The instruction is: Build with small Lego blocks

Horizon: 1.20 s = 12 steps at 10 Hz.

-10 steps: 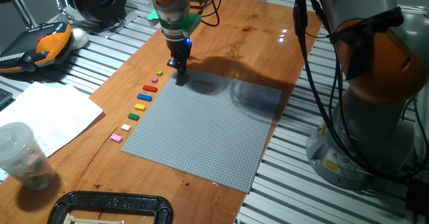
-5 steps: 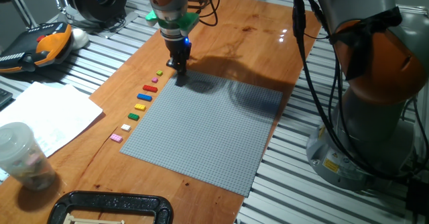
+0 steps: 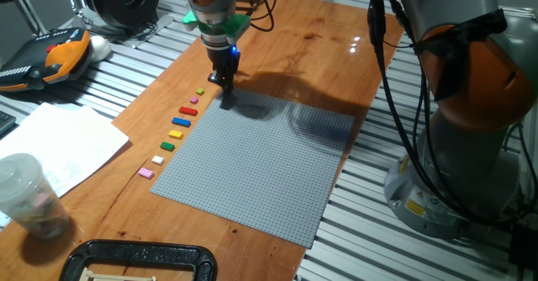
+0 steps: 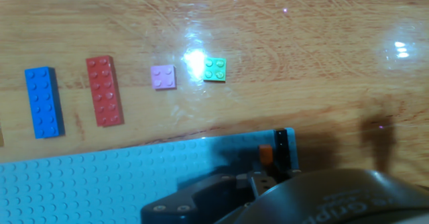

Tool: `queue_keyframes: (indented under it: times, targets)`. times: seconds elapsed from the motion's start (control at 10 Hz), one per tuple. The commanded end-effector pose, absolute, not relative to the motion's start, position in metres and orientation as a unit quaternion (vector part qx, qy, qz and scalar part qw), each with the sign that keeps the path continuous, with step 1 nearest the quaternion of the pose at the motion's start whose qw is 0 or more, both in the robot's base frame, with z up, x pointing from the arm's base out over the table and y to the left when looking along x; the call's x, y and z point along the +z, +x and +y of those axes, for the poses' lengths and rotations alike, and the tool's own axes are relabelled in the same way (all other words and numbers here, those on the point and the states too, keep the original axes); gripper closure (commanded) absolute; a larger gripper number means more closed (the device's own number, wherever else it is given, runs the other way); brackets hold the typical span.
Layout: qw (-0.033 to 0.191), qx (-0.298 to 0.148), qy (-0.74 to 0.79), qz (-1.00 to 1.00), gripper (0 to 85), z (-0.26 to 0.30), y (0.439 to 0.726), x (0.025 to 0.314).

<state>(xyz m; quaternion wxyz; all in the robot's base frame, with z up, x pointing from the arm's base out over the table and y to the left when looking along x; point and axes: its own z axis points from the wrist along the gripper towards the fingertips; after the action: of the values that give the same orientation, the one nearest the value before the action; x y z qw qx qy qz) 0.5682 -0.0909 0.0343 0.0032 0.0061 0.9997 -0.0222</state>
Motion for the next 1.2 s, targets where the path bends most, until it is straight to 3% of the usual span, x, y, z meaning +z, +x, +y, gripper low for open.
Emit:
queue_keyframes:
  times: [0.0, 1.1]
  targets:
    - [0.003, -0.022, 0.007, 1.000, 68.0, -0.0907, 0.5681, 0.0345]
    - [0.010, -0.031, 0.008, 0.999, 68.0, -0.0893, 0.5662, 0.0279]
